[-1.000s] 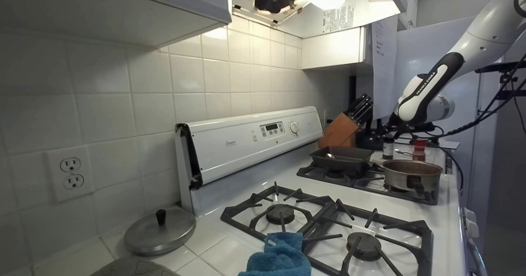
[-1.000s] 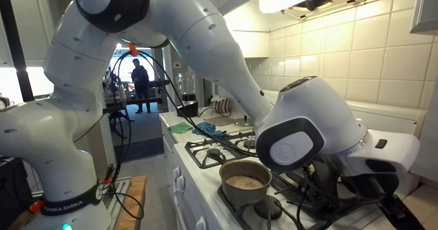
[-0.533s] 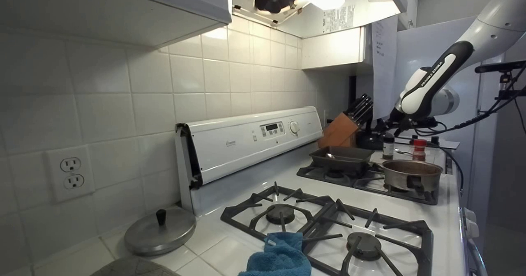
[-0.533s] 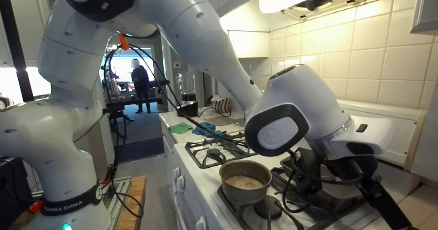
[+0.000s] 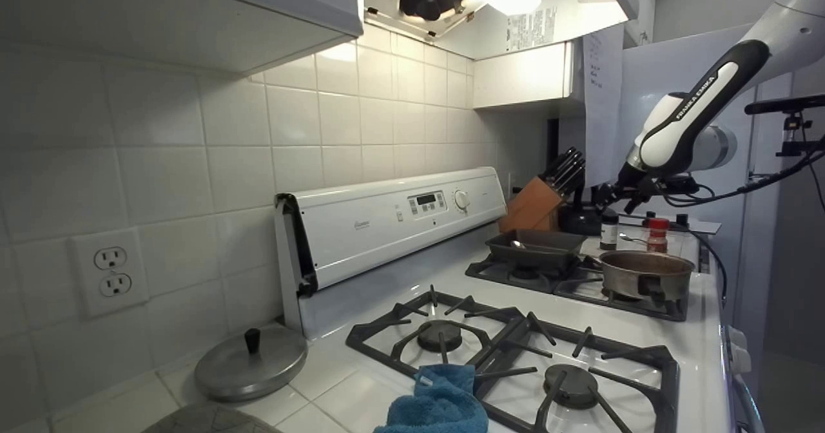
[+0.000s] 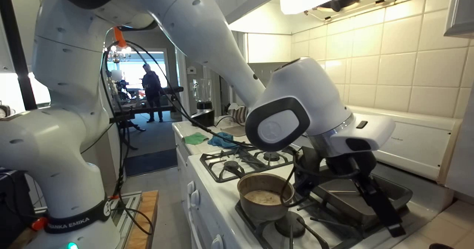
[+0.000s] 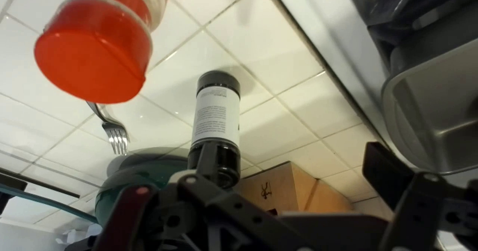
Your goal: Pour the contents in the jar into the pot
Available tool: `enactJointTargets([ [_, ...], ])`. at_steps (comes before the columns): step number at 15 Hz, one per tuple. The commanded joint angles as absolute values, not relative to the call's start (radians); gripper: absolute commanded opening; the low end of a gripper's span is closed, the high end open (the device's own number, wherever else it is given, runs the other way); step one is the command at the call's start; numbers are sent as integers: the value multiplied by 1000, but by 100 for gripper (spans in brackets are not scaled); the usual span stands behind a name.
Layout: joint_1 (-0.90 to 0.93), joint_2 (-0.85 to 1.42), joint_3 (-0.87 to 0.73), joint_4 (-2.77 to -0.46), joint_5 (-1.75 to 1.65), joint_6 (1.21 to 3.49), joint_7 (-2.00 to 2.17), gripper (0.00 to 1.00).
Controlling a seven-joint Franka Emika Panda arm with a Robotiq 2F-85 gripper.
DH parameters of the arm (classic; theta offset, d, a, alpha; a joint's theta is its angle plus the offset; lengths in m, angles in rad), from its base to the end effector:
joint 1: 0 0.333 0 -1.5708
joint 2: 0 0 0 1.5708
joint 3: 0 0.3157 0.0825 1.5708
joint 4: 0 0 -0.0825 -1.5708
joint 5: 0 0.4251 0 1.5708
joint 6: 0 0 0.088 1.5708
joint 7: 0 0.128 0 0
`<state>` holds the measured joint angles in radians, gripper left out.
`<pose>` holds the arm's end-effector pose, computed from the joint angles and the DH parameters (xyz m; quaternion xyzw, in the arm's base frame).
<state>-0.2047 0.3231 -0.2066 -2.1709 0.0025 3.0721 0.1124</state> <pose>0.5918 -0.2561 0.2621 0.9278 -0.2350 0.2806 0.0718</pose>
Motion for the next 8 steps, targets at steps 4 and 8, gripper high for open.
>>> enactJointTargets([
  [4, -167, 166, -203, -2296, 14, 2935, 103, 100],
  [8, -160, 103, -188, -2332, 14, 2836, 102, 100],
])
